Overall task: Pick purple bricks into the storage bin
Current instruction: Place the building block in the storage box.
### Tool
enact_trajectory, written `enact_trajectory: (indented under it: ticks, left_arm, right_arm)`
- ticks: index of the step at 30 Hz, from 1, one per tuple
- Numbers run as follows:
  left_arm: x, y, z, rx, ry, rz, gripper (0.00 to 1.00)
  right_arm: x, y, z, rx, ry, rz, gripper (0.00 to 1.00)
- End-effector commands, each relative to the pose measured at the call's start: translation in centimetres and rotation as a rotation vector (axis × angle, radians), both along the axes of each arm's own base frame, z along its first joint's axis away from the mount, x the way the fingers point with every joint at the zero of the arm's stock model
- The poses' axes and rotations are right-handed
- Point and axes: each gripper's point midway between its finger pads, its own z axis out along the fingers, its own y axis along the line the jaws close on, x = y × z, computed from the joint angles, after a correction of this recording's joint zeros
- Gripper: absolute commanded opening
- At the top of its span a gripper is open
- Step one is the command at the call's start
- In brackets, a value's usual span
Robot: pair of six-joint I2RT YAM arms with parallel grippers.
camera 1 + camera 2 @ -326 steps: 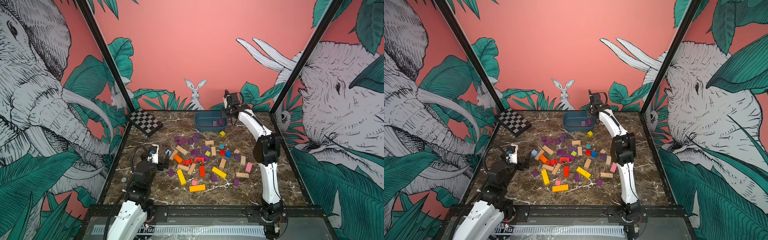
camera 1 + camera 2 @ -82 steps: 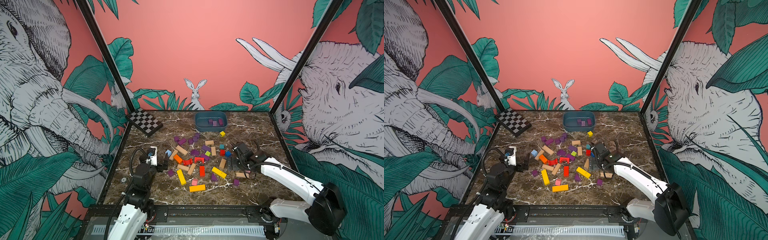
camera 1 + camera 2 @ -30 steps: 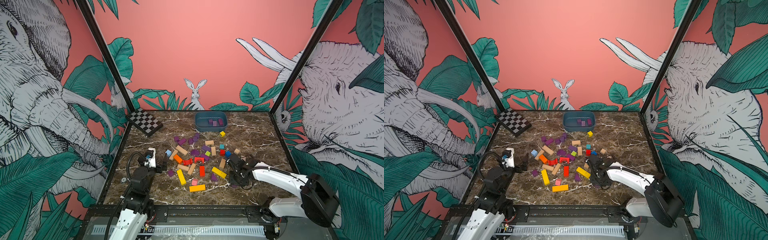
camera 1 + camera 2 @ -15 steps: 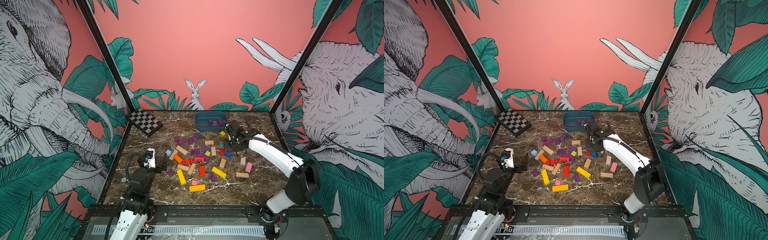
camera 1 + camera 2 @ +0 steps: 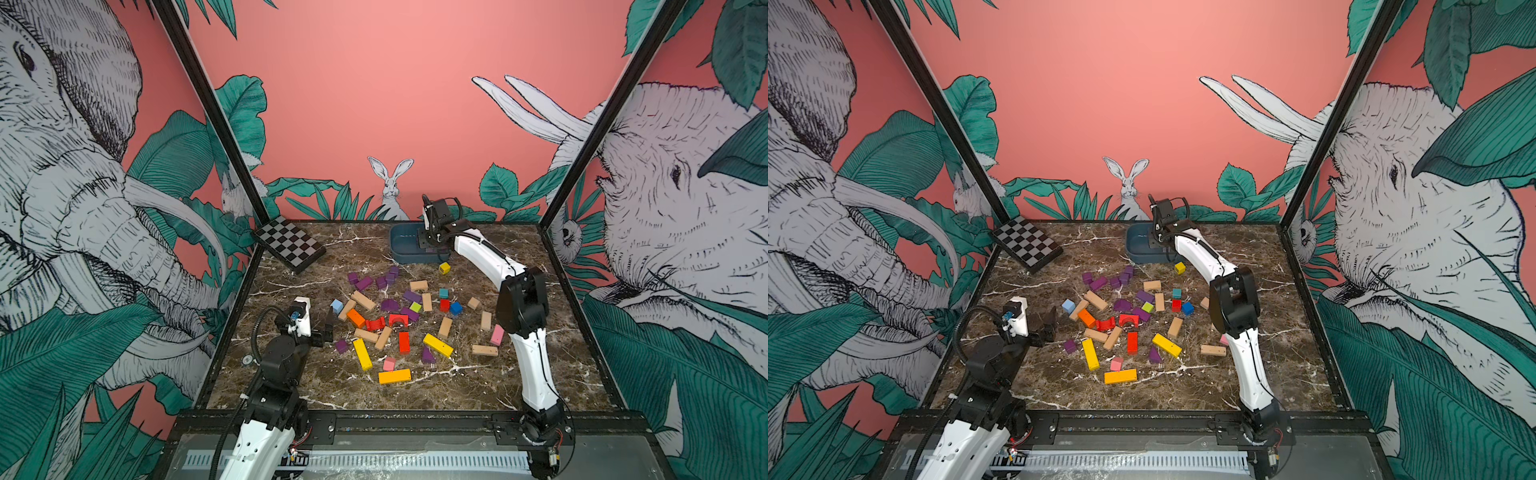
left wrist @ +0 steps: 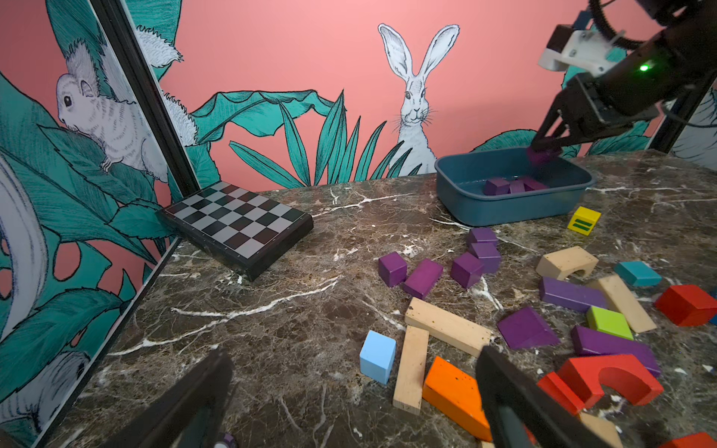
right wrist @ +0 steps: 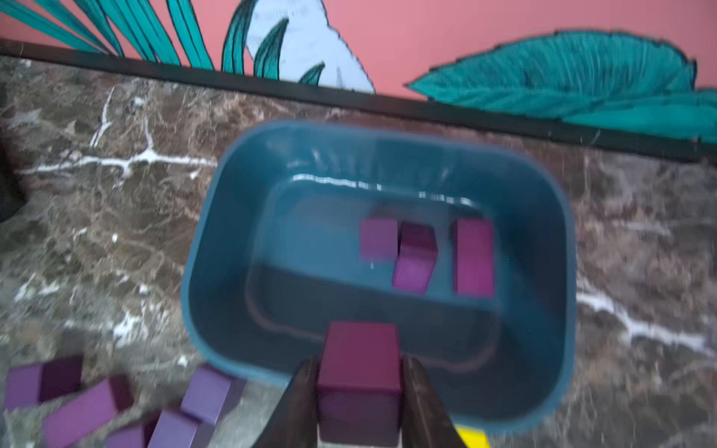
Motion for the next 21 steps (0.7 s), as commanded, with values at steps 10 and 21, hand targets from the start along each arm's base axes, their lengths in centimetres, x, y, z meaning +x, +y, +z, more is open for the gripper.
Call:
enact_trajectory:
  ticks: [10, 21]
  left_arm:
    - [-0.3, 0.0, -0.5, -0.004, 0.002, -0.005, 0.99]
    - [-0.3, 0.0, -0.5, -0.005, 0.001, -0.004, 0.99]
  right_arm:
    - [5.0, 3.5, -1.6, 0.011, -0.13, 0.169, 0.16]
    - [6.4, 3.7, -5.0, -0.031, -0.125, 0.174, 0.17]
